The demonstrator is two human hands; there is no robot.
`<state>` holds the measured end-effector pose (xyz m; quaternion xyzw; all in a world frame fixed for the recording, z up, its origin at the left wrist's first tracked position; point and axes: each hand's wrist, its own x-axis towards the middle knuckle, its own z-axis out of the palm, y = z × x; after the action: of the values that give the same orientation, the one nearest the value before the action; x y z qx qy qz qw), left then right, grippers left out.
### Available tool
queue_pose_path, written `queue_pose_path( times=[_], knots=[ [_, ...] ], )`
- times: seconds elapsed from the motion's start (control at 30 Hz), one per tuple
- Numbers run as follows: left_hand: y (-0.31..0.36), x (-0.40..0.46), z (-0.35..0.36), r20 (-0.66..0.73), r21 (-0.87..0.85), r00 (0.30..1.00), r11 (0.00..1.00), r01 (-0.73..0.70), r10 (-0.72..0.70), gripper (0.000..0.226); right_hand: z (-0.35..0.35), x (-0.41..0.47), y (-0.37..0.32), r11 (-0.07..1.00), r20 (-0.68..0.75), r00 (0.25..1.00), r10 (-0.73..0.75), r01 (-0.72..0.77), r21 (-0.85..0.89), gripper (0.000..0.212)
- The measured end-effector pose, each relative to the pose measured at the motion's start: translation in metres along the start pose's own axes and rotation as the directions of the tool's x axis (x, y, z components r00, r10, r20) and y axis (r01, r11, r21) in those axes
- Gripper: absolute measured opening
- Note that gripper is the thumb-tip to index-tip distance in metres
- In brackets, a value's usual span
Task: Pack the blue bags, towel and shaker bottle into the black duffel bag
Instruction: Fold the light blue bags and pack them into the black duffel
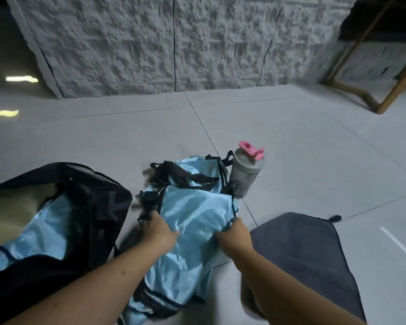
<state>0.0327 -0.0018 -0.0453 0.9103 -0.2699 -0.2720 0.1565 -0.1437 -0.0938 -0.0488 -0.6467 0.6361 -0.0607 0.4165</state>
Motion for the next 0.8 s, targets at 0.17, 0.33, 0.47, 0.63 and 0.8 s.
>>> queue_pose_path(
  times=[0.17, 0.33, 0.47, 0.63, 0.8],
  knots=[
    [-0.002, 0.006, -0.001, -0.039, -0.115, 0.999, 0.993, -0.021, 0.016, 0.04, 0.003, 0.012, 0.011, 0.964, 0.032, 0.999, 0.009, -0.017, 0.265, 0.026],
    [-0.005, -0.001, -0.013, -0.07, -0.327, 0.994, 0.939, -0.107, 0.089, 0.015, -0.006, 0.009, 0.007, 0.98, -0.104, 0.993, -0.062, 0.08, 0.183, 0.011],
    [-0.012, -0.006, -0.026, -0.13, -0.398, 0.986, 0.906, -0.145, 0.101, 0.015, -0.008, 0.007, 0.001, 0.972, -0.158, 0.98, -0.121, 0.149, 0.179, 0.024],
    [-0.034, 0.001, -0.022, 0.021, -0.502, 0.999, 0.864, 0.045, -0.04, 0.055, -0.005, 0.006, -0.002, 0.82, 0.106, 0.99, -0.094, 0.017, 0.573, 0.007],
    [-0.044, -0.005, -0.015, 0.159, -0.444, 0.983, 0.883, 0.152, -0.089, 0.036, -0.005, 0.002, 0.007, 0.899, 0.319, 0.948, 0.007, -0.146, 0.413, 0.044]
  ],
)
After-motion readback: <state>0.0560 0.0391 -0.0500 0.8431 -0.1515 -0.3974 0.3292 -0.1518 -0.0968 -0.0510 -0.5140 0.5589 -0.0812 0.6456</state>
